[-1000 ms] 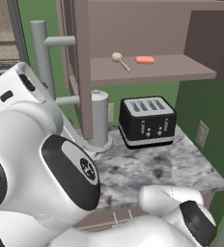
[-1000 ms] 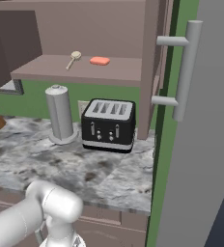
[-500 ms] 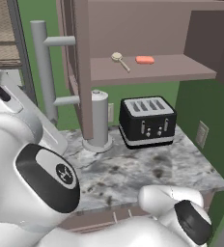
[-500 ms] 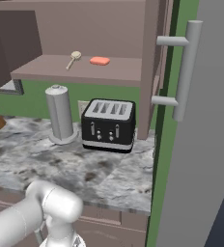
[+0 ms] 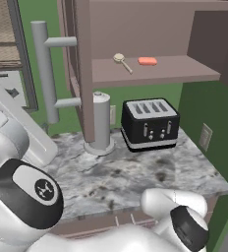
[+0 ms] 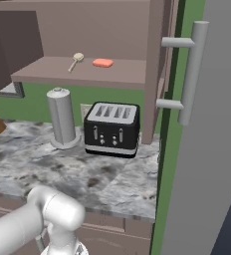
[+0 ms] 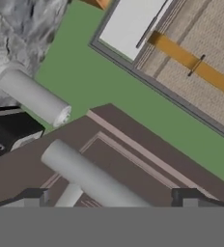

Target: Pick up the bar soap and dish brush from the sink, and place them back in the cabinet, and close the cabinet doors.

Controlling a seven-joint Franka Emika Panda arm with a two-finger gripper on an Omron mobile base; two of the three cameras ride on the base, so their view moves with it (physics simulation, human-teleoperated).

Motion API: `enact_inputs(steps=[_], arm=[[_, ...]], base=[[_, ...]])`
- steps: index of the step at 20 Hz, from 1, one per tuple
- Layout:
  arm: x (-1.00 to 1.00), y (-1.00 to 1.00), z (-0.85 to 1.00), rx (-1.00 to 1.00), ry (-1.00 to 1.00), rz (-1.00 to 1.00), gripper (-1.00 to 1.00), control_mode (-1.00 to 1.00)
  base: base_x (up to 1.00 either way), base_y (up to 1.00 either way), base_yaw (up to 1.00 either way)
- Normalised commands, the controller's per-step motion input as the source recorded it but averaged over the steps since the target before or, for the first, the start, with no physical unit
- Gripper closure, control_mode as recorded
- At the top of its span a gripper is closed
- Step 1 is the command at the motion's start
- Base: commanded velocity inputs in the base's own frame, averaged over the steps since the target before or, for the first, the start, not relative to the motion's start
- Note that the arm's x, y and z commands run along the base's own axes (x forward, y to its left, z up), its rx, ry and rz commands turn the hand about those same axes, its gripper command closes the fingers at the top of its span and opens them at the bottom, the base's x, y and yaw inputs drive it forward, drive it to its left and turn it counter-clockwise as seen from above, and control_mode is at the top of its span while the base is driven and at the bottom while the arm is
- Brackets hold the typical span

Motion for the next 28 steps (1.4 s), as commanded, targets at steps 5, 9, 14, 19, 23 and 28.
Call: enact_inputs(steps=[5, 9, 14, 19, 23, 28], arm=[[0.12, 0.0, -0.03, 0.09, -0.1, -0.11, -1.0, -1.0], [0.28, 0.0, 0.0, 0.12, -0.04, -0.09, -1.0, -1.0], [0.29, -0.02, 0.0, 0.06, -0.02, -0.04, -1.0, -1.0], [0.29, 0.0, -0.01, 0.02, -0.03, -0.05, -1.0, -1.0], [0.26, -0.02, 0.0, 0.03, -0.04, -0.01, -1.0, -1.0], [0.12, -0.08, 0.0, 0.02, -0.04, 0.0, -1.0, -1.0]], base=[[0.0, 0.0, 0.0], [0.0, 0.0, 0.0], [0.0, 0.0, 0.0], [0.0, 0.0, 0.0], [0.0, 0.0, 0.0], [0.0, 0.0, 0.0]])
